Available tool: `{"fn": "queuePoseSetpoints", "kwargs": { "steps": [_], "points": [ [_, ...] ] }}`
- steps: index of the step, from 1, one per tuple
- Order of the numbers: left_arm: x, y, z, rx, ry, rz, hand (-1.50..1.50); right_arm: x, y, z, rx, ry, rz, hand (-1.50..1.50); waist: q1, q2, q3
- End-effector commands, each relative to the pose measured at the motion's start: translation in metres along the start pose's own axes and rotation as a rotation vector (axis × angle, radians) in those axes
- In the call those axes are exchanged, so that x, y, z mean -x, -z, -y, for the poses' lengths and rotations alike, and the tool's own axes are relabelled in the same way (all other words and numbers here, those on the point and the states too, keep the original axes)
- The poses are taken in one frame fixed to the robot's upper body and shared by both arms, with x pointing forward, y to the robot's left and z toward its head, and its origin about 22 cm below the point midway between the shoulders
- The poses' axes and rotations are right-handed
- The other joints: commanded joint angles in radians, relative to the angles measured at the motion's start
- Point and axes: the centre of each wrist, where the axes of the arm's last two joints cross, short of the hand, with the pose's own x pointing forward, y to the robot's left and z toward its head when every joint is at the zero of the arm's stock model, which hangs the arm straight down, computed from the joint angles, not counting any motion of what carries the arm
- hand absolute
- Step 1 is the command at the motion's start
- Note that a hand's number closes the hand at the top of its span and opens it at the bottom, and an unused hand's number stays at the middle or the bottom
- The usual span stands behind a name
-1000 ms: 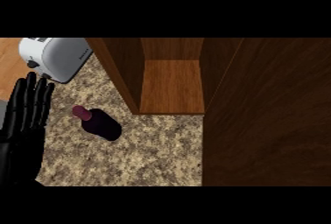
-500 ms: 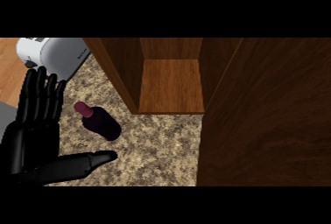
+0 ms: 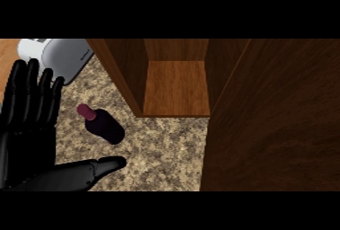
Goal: Pick up the wine, place it into the cabinet and close the cabinet
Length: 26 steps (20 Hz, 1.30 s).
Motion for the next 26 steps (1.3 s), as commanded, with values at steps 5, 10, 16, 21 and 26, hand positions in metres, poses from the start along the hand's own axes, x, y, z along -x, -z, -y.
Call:
{"fn": "queuePoseSetpoints", "kwargs": {
  "steps": [5,10,16,21,26],
  "points": [
    [-0.025,0.008,0.002,-0.025,-0.004,-0.039,-1.50,-0.040,-0.006,-0.009,0.005,0.025,0.010,-1.50,-0.002,0.000,0.000],
    [-0.017,0.024,0.025,-0.046,0.007,-0.031,-1.50,-0.061,-0.006,-0.001,-0.002,0.003,0.018,-1.50,-0.008,0.000,0.000],
    [0.006,0.018,0.022,-0.060,0.015,-0.087,-1.50,-0.066,-0.001,-0.006,-0.005,-0.004,0.013,-1.50,-0.006,0.000,-0.001],
    [0.016,0.029,0.015,-0.097,0.037,-0.074,-1.50,-0.076,0.009,-0.002,0.001,0.008,0.005,-1.50,-0.005,0.000,-0.001],
    [0.021,0.045,-0.003,-0.143,0.048,-0.079,-1.50,-0.073,0.013,-0.008,-0.004,0.009,0.012,-1.50,-0.004,0.000,-0.001]
  ]
}}
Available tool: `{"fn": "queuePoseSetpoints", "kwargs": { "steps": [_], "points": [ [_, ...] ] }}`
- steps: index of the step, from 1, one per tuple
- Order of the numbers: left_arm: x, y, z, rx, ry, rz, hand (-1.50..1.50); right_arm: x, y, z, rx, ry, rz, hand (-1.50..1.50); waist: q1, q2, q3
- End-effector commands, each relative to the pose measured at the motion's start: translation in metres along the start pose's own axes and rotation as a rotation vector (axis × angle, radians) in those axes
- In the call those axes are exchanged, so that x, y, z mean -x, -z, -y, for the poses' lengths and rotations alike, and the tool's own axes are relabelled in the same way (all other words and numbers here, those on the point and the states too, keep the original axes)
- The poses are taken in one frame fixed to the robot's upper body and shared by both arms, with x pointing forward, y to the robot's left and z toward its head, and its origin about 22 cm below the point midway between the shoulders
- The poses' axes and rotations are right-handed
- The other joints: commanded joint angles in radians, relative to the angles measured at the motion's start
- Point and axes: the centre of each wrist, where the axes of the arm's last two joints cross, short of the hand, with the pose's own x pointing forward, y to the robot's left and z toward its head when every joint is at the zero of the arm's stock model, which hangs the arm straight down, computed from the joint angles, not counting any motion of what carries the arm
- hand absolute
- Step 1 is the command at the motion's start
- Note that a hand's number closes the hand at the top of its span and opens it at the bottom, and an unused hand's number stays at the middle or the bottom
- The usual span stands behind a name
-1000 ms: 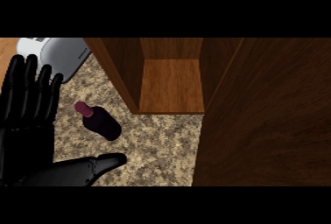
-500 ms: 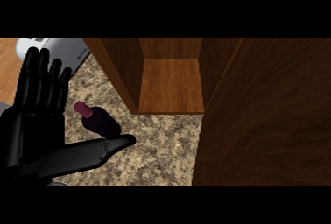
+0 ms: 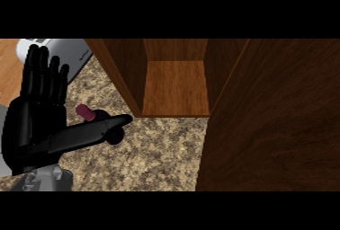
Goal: Pick up the wine, place it into the cabinet and close the cabinet
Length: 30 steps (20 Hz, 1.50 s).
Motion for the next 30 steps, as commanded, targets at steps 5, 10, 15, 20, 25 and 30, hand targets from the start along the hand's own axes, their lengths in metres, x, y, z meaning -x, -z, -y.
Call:
{"fn": "queuePoseSetpoints", "kwargs": {
  "steps": [5,10,15,20,25,30],
  "points": [
    [0.025,0.005,-0.013,-0.031,0.046,-0.012,-1.50,-0.023,-0.016,-0.005,-0.030,0.034,0.045,-1.50,0.002,0.000,0.000],
    [0.045,0.004,-0.021,-0.056,0.055,-0.081,-1.50,-0.030,-0.016,0.006,-0.041,0.021,0.059,-1.50,0.001,0.000,0.000],
    [0.071,-0.004,-0.050,-0.066,0.060,-0.105,-1.50,-0.035,-0.012,0.012,-0.036,0.025,0.066,-1.50,0.002,-0.001,0.000],
    [0.107,-0.019,-0.038,-0.089,0.067,-0.132,-1.50,-0.025,-0.021,0.001,-0.032,0.033,0.053,-1.50,0.000,0.000,0.000],
    [0.138,-0.016,-0.051,-0.088,0.074,-0.132,-1.50,-0.036,-0.013,0.002,-0.034,0.030,0.058,-1.50,-0.001,0.000,-0.001],
    [0.159,-0.023,-0.074,-0.110,0.074,-0.154,-1.50,-0.041,-0.029,-0.003,-0.053,0.035,0.053,-1.50,-0.005,-0.003,-0.001]
  ]
}}
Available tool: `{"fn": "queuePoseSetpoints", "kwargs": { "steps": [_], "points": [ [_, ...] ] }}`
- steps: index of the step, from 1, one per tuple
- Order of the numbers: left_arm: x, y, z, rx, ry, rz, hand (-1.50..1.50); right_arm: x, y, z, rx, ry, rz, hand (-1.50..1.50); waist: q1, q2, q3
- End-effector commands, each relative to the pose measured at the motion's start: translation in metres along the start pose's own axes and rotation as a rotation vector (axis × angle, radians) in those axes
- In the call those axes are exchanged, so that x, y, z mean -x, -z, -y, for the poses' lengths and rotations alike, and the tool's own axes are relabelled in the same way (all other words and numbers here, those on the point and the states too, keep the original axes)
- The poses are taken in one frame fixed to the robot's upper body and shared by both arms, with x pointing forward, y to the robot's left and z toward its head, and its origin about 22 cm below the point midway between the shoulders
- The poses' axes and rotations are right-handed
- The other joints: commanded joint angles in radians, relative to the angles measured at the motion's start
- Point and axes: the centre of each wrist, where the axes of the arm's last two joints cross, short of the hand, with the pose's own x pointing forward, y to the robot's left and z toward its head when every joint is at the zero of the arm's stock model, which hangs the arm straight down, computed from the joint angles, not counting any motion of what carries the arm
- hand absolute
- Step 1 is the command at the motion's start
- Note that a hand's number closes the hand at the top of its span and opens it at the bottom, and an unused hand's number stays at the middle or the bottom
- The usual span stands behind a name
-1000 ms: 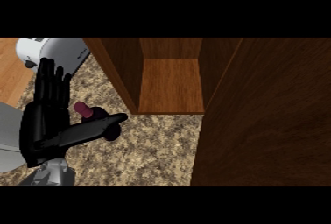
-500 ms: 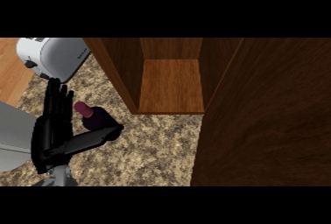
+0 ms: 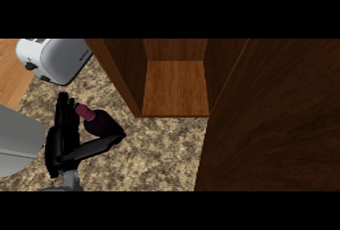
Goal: Pick up the wine, place it into the cabinet and close the cabinet
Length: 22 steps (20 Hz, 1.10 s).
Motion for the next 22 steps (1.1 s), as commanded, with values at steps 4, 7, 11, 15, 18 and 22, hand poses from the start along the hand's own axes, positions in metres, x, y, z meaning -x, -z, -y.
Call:
{"fn": "queuePoseSetpoints", "kwargs": {
  "steps": [4,7,11,15,18,22],
  "points": [
    [0.034,-0.001,-0.004,0.010,0.009,-0.046,-1.50,-0.011,-0.026,0.010,-0.045,0.038,-0.017,-1.50,-0.001,0.001,0.001],
    [0.045,-0.001,-0.018,-0.001,-0.010,-0.058,-1.50,-0.008,-0.024,-0.004,-0.036,0.037,-0.007,-1.50,0.003,0.001,0.000],
    [0.079,-0.020,-0.032,-0.006,-0.025,-0.081,-1.50,-0.013,-0.028,0.005,-0.044,0.025,-0.008,-1.50,0.000,0.000,0.000],
    [0.099,-0.005,-0.030,-0.004,-0.015,-0.077,-1.50,-0.017,-0.024,-0.007,-0.071,0.030,-0.001,-1.50,-0.003,0.000,-0.001],
    [0.108,-0.005,-0.034,-0.025,-0.037,-0.095,-1.50,-0.011,-0.023,-0.001,-0.062,0.034,0.008,-1.50,0.001,0.001,0.000],
    [0.132,0.003,-0.034,-0.016,-0.096,-0.128,-1.50,-0.010,-0.026,-0.008,-0.050,0.045,0.019,-1.50,-0.005,0.002,0.000]
  ]
}}
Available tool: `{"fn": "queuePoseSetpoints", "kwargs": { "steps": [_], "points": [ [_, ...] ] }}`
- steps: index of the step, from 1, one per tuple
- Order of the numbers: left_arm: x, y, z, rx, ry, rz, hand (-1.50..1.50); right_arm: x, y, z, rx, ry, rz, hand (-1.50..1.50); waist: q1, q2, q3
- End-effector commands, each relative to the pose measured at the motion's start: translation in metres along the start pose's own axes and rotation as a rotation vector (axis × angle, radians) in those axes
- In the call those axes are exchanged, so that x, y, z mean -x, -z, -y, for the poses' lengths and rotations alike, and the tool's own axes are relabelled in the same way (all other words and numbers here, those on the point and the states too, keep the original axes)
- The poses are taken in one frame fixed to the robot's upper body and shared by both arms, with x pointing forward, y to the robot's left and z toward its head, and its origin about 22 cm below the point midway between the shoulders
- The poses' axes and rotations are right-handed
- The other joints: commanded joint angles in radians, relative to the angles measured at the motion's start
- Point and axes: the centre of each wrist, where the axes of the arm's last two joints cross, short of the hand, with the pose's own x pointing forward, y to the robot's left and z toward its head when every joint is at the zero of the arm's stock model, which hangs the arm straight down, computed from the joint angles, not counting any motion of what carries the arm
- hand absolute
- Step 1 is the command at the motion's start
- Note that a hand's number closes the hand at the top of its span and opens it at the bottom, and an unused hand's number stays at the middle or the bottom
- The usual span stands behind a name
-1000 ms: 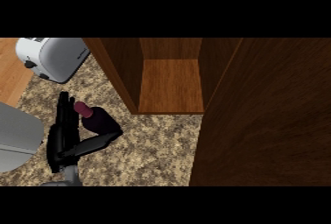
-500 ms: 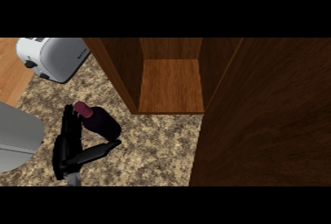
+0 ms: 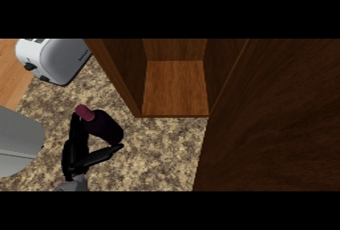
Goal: Pick up the wine, place it into the cabinet and close the cabinet
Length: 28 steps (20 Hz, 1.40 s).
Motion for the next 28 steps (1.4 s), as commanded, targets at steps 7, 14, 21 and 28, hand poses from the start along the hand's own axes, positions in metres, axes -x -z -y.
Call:
{"fn": "queuePoseSetpoints", "kwargs": {
  "steps": [7,14,21,28],
  "points": [
    [0.033,0.008,0.006,0.026,-0.075,-0.019,-1.50,-0.012,-0.029,0.005,-0.043,0.029,-0.010,-1.50,-0.003,0.001,0.001],
    [0.039,0.020,0.004,0.044,-0.045,-0.005,-1.50,-0.017,-0.031,0.007,-0.036,0.026,-0.026,-1.50,-0.005,0.000,0.000],
    [0.032,0.039,0.000,0.109,-0.155,0.024,1.50,-0.017,-0.026,0.001,-0.035,0.044,-0.021,-1.50,-0.007,-0.001,-0.001],
    [0.033,0.036,0.015,0.217,0.088,0.176,1.50,-0.008,-0.024,0.008,0.003,0.052,-0.027,-1.50,-0.007,0.000,0.001]
  ]
}}
